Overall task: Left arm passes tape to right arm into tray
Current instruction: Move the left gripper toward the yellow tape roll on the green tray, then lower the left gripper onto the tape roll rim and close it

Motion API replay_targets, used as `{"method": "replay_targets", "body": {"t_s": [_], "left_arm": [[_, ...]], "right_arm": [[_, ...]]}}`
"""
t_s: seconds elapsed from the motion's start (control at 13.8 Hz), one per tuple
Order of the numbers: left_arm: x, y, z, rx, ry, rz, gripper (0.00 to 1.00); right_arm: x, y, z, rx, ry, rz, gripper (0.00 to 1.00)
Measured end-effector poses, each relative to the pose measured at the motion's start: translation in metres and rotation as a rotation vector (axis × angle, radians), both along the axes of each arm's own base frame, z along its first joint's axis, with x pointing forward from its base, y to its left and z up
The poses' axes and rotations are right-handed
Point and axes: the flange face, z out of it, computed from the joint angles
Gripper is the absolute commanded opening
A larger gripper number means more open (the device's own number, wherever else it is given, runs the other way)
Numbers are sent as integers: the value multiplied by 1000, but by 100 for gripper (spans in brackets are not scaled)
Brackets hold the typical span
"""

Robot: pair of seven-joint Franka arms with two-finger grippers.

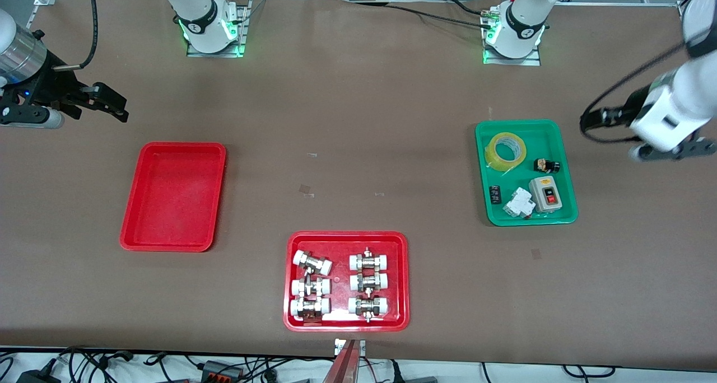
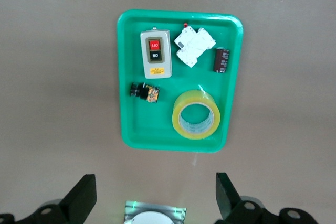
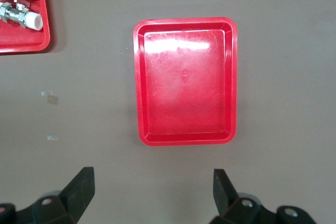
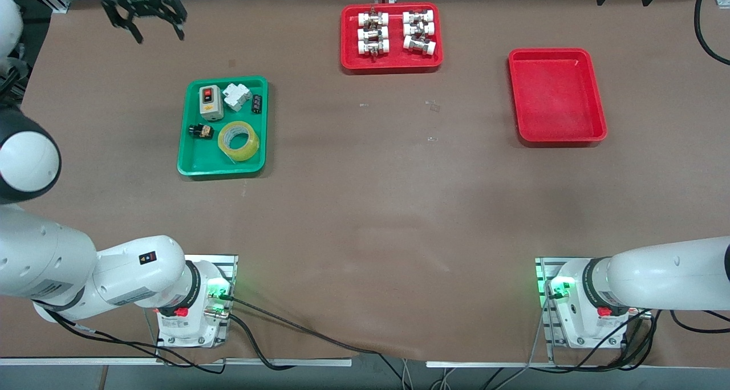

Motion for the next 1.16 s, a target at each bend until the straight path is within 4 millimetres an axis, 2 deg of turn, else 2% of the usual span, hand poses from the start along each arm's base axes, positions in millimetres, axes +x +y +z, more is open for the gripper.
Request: {"method": "replay_targets", "body": {"t_s": [0.15,0.22,0.36,0.44,0.51,0.65,0.95,1.16], "left_arm": [[1,9,-75,-15,11,14,100],[-7,16,-116,-21,20,28,100],[-38,28,-191,-33,53,55,100],[-52,29,-216,-38,74,59,100],[-60,27,-231,-42,90,57,100],[-67,21,-244,-48,110,48,100],[-68,5,-272,-75,127,23,100],[-69,-9,-284,-86,121,1,100]], "right_arm": [[0,0,0,0,0,0,100],[0,0,0,0,-1,0,100],[0,0,0,0,0,0,100],[0,0,0,0,0,0,100],[0,0,0,0,0,0,100],[0,0,0,0,0,0,100],[0,0,0,0,1,1,100],[0,0,0,0,1,1,100]]}}
